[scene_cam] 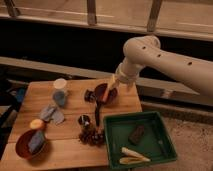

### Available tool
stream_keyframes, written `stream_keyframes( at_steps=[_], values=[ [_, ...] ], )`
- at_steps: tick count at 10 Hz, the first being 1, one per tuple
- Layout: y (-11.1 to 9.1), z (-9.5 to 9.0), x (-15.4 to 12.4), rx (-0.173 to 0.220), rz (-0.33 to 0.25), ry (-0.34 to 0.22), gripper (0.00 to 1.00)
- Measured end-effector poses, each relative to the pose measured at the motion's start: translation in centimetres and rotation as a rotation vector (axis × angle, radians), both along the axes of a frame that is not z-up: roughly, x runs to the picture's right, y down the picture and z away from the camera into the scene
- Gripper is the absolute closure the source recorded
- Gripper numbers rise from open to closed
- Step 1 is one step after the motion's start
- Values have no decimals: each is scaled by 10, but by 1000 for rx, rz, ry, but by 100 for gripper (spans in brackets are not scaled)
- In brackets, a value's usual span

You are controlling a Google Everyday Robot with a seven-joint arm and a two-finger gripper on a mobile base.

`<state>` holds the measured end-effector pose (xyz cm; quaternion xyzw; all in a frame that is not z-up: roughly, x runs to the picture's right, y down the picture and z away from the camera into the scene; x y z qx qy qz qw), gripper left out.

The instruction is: Stack cups on top of each other

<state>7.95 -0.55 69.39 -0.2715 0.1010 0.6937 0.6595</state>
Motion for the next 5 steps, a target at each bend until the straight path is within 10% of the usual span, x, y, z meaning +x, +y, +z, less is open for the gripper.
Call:
stream_keyframes(
  at_steps=[5],
  values=[
    [-21,4,-38,74,-55,-21,35]
  ],
)
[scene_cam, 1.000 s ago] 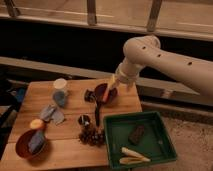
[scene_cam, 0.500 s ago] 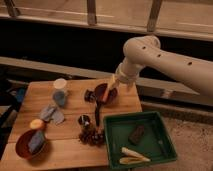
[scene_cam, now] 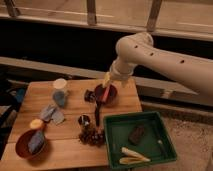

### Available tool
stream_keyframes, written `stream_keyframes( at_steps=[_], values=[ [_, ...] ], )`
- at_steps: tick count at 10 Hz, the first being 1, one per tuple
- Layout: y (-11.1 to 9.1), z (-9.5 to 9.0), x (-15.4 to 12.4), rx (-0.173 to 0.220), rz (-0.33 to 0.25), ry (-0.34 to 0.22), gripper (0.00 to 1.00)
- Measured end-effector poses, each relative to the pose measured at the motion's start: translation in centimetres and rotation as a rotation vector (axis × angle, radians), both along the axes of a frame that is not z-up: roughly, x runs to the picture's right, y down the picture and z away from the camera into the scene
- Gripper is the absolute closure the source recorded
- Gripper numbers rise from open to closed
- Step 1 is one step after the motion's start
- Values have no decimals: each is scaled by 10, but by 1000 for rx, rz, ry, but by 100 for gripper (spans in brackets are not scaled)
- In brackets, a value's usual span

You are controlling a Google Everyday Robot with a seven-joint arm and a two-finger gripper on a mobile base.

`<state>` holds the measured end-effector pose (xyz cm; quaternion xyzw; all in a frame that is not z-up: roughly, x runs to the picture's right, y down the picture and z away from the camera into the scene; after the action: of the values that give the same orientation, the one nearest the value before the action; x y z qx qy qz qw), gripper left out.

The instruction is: Stack cups on top of each other

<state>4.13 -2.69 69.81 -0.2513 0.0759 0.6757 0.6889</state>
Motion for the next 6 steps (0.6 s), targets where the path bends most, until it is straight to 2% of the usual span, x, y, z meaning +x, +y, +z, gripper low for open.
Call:
stream_keyframes(
  at_steps=[1,3,4,6],
  values=[
    [-6,5,-20,12,-12,-13,35],
    [-20,15,-76,58,-26,-71,35],
    [-21,15,-86,66,-29,-86,35],
    [-22,16,-80,71,-30,-77,35]
  ],
)
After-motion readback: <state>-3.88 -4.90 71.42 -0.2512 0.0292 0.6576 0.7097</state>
